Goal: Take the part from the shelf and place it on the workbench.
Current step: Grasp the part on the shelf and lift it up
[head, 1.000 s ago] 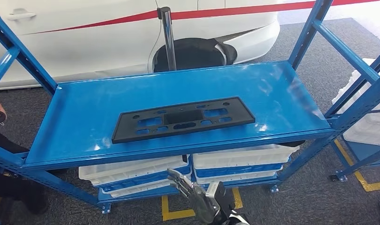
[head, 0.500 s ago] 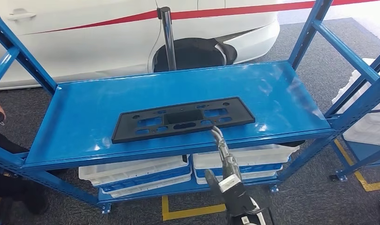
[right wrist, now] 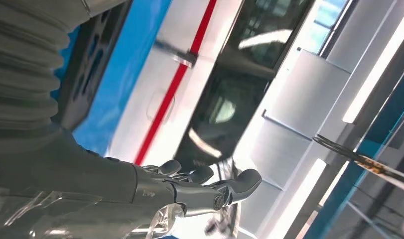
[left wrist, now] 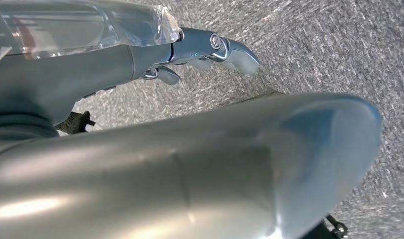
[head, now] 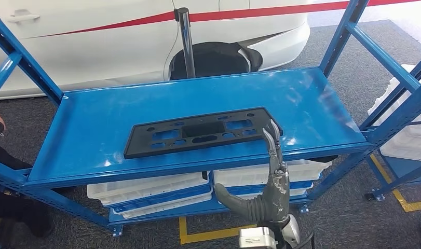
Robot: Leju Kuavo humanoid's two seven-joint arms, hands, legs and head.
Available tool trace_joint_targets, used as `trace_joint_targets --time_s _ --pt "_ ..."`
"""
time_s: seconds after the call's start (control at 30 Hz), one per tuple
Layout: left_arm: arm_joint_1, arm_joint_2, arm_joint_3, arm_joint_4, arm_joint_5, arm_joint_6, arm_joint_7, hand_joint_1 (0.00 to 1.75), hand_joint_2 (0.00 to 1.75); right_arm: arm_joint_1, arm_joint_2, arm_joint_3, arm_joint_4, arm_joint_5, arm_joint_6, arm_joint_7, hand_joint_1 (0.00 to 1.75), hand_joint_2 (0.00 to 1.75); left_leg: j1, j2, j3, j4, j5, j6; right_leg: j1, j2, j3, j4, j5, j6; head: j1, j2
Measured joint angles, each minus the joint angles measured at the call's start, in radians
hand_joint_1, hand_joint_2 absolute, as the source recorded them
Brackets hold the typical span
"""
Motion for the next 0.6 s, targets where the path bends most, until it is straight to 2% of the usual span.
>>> trace_joint_targets --time_s 0.2,0.3,0.4,0.53,0.6 --pt "-0.002 0.000 -0.027 0.000 -0.033 -0.012 0.008 0.00 0.00 -0.071 -0.004 0.037 0.017 0.561 0.001 0.222 0.00 1.75 0.000 0.000 0.000 0.000 0.000 0.000 0.000 0.000 0.000 0.000 0.000 0.000 0.000 0.000" --pt "-0.004 0.000 -0.044 0.000 -0.049 -0.017 0.018 0.00 0.00 -0.110 -0.021 0.081 0.039 0.803 0.004 0.294 0.00 1.75 0.000 0.000 0.000 0.000 0.000 0.000 0.000 0.000 0.000 0.000 0.000 0.000 0.000 0.000" --pt "-0.005 0.000 -0.062 0.000 -0.061 -0.017 0.020 0.00 0.00 -0.157 -0.043 0.133 0.064 0.890 0.013 0.334 0.00 1.75 0.000 0.000 0.000 0.000 0.000 0.000 0.000 0.000 0.000 0.000 0.000 0.000 0.000 0.000" --pt "-0.007 0.000 -0.088 0.000 -0.074 -0.014 0.020 0.00 0.00 -0.272 -0.098 0.222 0.105 0.898 0.045 0.410 0.00 1.75 -0.001 0.000 -0.001 0.001 0.000 0.000 -0.001 0.000 0.000 0.000 0.001 0.001 0.000 0.000" --pt "-0.009 0.000 -0.099 0.000 -0.075 -0.015 0.019 0.00 0.00 -0.350 -0.126 0.281 0.121 0.898 0.083 0.485 0.00 1.75 -0.001 0.000 -0.001 0.001 0.000 0.000 -0.002 0.000 0.000 0.000 0.001 0.002 0.000 0.000"
